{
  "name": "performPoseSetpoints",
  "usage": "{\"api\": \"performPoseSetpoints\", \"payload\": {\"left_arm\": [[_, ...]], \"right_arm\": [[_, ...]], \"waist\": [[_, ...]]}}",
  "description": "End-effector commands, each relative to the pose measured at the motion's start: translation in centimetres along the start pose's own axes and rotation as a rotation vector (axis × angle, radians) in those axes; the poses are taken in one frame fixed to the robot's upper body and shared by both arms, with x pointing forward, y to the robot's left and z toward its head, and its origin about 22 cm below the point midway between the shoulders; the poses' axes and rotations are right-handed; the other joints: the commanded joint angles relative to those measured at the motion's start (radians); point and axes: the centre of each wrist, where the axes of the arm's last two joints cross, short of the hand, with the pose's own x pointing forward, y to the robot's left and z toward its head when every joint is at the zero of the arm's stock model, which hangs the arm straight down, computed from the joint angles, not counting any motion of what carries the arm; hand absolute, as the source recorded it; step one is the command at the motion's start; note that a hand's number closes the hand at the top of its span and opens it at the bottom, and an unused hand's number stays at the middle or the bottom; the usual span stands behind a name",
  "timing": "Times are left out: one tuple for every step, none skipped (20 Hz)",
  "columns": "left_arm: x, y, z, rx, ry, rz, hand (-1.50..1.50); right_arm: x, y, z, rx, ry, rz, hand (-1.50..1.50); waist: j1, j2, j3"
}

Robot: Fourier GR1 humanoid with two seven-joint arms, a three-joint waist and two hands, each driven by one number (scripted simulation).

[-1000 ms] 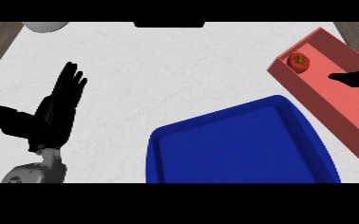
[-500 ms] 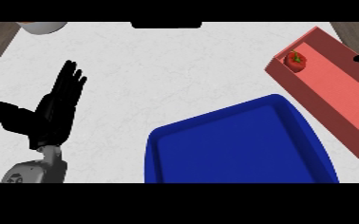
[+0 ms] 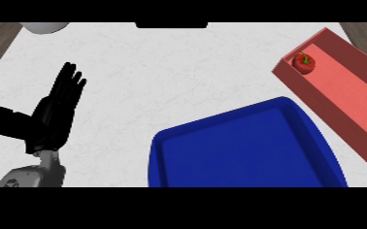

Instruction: Pick the bell pepper from the tray and place it in the cardboard box

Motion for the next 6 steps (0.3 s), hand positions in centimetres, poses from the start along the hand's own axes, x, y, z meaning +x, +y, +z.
{"api": "performPoseSetpoints", "payload": {"left_arm": [[0.6, -0.4, -1.6, -0.007, -0.001, -0.001, 0.00], [-0.2, 0.0, -0.5, 0.004, 0.022, 0.001, 0.00], [0.2, 1.5, -0.2, -0.010, -0.008, 0.002, 0.00], [1.1, 0.4, -0.1, -0.032, 0.008, 0.004, 0.00], [1.0, -0.5, 0.1, -0.010, 0.006, 0.003, 0.00], [-0.4, -0.2, -0.1, -0.001, -0.006, 0.011, 0.00]], "right_arm": [[0.0, -3.5, 0.8, -0.018, -0.029, -0.020, -1.50], [-1.6, -2.6, 1.3, -0.043, -0.024, -0.025, -1.50], [-1.3, -4.8, 2.0, -0.047, -0.024, -0.042, -1.50], [-3.8, -4.8, 3.3, -0.048, -0.022, -0.038, -1.50], [-3.4, -4.2, 2.3, -0.058, -0.024, -0.028, -1.50], [-2.2, -5.8, 2.3, -0.045, -0.018, -0.019, -1.50]], "waist": [[0.000, 0.002, 0.000], [0.004, 0.001, 0.000], [0.005, 0.002, 0.000], [0.011, 0.004, 0.001], [0.011, 0.003, 0.001], [0.007, 0.003, 0.000]]}}
